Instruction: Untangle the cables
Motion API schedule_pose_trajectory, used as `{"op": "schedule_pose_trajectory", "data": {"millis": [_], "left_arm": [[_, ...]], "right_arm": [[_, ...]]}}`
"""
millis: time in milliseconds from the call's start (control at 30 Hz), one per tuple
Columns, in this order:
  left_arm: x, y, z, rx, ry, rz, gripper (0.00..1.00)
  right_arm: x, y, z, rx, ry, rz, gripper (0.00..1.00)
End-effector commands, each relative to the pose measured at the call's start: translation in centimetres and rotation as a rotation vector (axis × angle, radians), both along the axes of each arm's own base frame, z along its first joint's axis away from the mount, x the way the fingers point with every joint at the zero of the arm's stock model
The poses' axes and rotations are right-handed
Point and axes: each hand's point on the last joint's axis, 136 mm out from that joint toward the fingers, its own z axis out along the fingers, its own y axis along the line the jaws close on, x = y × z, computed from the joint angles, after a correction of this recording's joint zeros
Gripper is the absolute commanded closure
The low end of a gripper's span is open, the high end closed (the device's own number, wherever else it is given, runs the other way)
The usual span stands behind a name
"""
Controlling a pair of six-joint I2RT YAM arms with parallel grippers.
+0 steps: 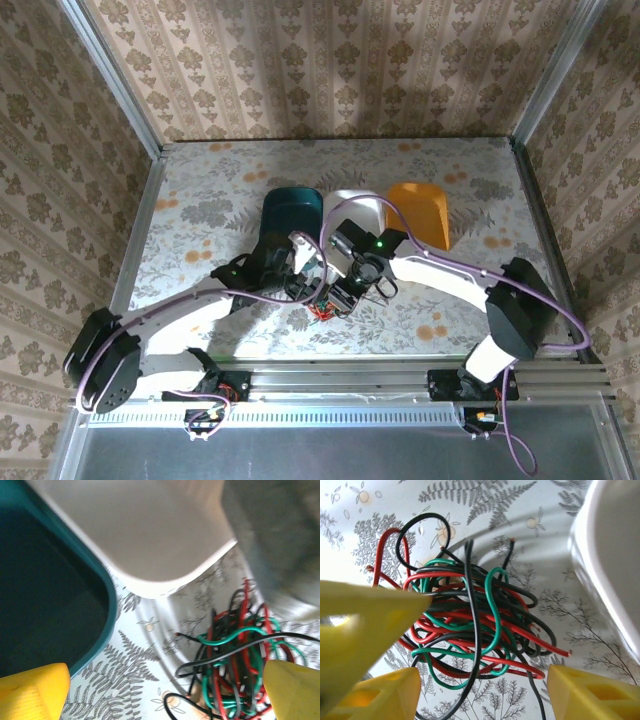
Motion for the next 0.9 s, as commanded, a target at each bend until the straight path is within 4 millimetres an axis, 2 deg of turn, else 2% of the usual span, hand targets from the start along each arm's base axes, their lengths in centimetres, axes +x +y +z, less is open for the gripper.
{"op": "schedule_pose_trajectory", "data": {"millis": [0,33,100,200,267,367,667,733,867], "left_arm": [[-0.6,-0.8,-1.6,0.036,-0.014,-0.057,0.00],[-0.3,-0.8,-1.8,0.041,-0.017,-0.050,0.00],[-0.1,-0.9,-2.1,0.043,-0.023,-0.047,0.00],[-0.2,-1.3,-2.3,0.045,-0.023,-0.063,0.00],[-0.4,-1.7,-2.2,0.049,-0.027,-0.081,0.00],[-0.8,-2.2,-2.5,0.064,-0.028,-0.111,0.00],[-0.3,-3.9,-2.4,0.070,-0.056,-0.168,0.00],[0.1,-4.1,-2.7,0.077,-0.061,-0.164,0.00],[1.3,-3.9,-3.0,0.108,-0.107,-0.119,0.00]], "right_arm": [[-0.3,0.6,-0.5,0.010,0.139,0.021,0.42],[-0.2,0.8,-0.6,0.011,0.179,0.014,0.48],[-0.1,1.1,-1.1,0.007,0.233,0.006,0.53],[0.0,1.5,-1.3,0.008,0.253,0.003,0.78],[0.2,1.6,-1.0,0.018,0.240,-0.005,0.89],[0.9,1.4,0.4,0.075,0.210,-0.038,0.92],[4.5,0.1,4.7,0.369,0.221,-0.243,0.92],[4.8,-0.1,4.6,0.380,0.214,-0.255,0.91],[5.4,-0.7,3.2,0.336,0.211,-0.291,0.91]]}}
